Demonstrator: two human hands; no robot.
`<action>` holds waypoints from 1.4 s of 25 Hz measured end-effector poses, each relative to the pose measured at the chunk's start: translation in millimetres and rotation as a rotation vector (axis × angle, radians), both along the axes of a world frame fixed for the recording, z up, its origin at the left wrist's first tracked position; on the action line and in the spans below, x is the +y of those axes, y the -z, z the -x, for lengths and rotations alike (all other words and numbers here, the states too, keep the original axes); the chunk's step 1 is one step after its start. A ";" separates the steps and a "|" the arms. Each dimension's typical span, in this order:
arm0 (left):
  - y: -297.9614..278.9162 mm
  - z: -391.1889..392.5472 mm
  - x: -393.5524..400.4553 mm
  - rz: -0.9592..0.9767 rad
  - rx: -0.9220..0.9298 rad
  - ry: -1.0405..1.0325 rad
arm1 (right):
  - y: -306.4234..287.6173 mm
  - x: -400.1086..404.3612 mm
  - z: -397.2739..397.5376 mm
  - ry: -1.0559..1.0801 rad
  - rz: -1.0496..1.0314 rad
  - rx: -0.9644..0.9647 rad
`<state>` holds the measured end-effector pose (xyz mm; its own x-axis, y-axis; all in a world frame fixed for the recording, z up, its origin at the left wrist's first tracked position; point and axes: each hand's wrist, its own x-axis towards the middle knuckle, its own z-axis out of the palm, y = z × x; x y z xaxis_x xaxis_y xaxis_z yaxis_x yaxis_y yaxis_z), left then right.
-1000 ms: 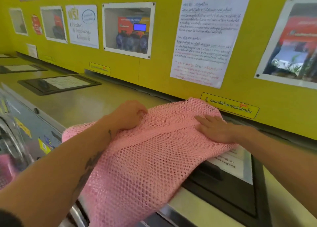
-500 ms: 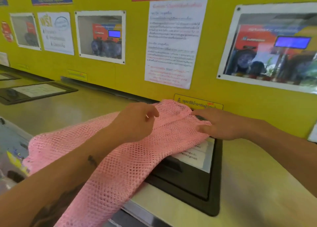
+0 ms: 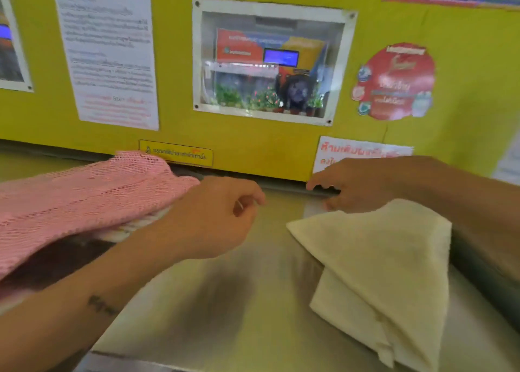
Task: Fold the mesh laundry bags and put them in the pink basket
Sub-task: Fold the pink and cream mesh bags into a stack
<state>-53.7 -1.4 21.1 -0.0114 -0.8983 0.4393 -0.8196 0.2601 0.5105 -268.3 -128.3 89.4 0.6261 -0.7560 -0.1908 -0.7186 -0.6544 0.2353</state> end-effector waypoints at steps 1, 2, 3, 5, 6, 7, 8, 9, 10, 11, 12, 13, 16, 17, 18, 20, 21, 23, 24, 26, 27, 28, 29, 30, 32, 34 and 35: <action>6.0 18.8 -5.7 -0.014 -0.019 0.012 | 5.4 -1.2 17.0 0.040 -0.014 0.054; 12.6 35.1 -11.1 -0.032 -0.041 0.023 | 10.6 -0.7 29.6 0.081 -0.042 0.110; 17.5 52.1 -15.6 -0.065 -0.065 0.038 | 15.2 -0.4 42.1 0.125 -0.075 0.152; 25.1 79.3 -24.7 -0.169 -0.144 0.063 | 21.7 -1.0 61.4 0.186 -0.142 0.176; 28.0 87.3 -29.0 -0.234 -0.203 0.064 | 24.7 -2.8 66.8 0.197 -0.167 0.172; 30.8 95.0 -34.0 -0.305 -0.257 0.050 | 26.4 -5.4 74.1 0.196 -0.180 0.162; 32.9 101.0 -39.2 -0.367 -0.294 0.023 | 27.0 -8.1 80.7 0.188 -0.182 0.142; 34.1 104.6 -43.7 -0.404 -0.310 -0.007 | 27.5 -11.6 86.3 0.182 -0.178 0.121; 35.2 106.6 -47.7 -0.414 -0.309 -0.031 | 28.2 -15.0 90.8 0.172 -0.173 0.098; 35.4 108.0 -50.5 -0.404 -0.301 -0.046 | 29.5 -19.1 94.5 0.161 -0.169 0.075; 36.0 108.4 -53.0 -0.379 -0.293 -0.055 | 30.7 -22.2 96.9 0.149 -0.170 0.057; 36.0 108.9 -53.7 -0.336 -0.287 -0.061 | 32.7 -25.4 98.2 0.136 -0.174 0.041; 40.6 101.9 -52.1 -0.193 -0.297 -0.095 | 35.5 -24.9 90.6 0.074 -0.200 -0.011; 41.0 96.9 -51.4 -0.147 -0.318 -0.118 | 34.9 -21.9 85.0 0.036 -0.203 -0.028; 40.1 89.6 -50.3 -0.104 -0.348 -0.152 | 33.5 -18.0 77.1 -0.002 -0.207 -0.044; 35.0 70.0 -44.2 -0.026 -0.386 -0.244 | 30.6 -11.6 56.5 -0.064 -0.216 -0.068; 31.7 59.4 -38.9 0.025 -0.391 -0.289 | 29.9 -10.1 43.2 -0.089 -0.222 -0.082; 27.3 37.9 -24.9 0.133 -0.376 -0.336 | 29.9 -6.3 11.8 -0.131 -0.246 -0.134; 26.8 28.2 -17.9 0.171 -0.357 -0.335 | 30.8 -3.9 -4.5 -0.141 -0.267 -0.177; 27.0 11.5 -4.3 0.240 -0.279 -0.295 | 32.0 -0.2 -35.8 -0.150 -0.302 -0.281; 27.0 4.5 0.9 0.271 -0.220 -0.256 | 32.8 1.1 -49.0 -0.149 -0.314 -0.323; 26.6 -4.0 6.2 0.299 -0.164 -0.216 | 32.7 1.9 -63.2 -0.149 -0.324 -0.363; 25.7 -10.4 9.1 0.330 -0.131 -0.171 | 31.5 0.5 -73.7 -0.145 -0.348 -0.394; 25.9 -11.4 10.3 0.356 -0.125 -0.129 | 30.8 -1.9 -77.9 -0.136 -0.397 -0.423; 24.5 -25.5 17.5 0.404 -0.153 -0.055 | 27.6 -4.6 -96.1 -0.119 -0.521 -0.474; 22.9 -23.4 20.9 0.447 -0.180 0.014 | 29.3 -8.2 -97.6 -0.134 -0.579 -0.520; 23.1 -23.0 22.1 0.474 -0.176 0.051 | 29.5 -10.0 -97.2 -0.147 -0.553 -0.557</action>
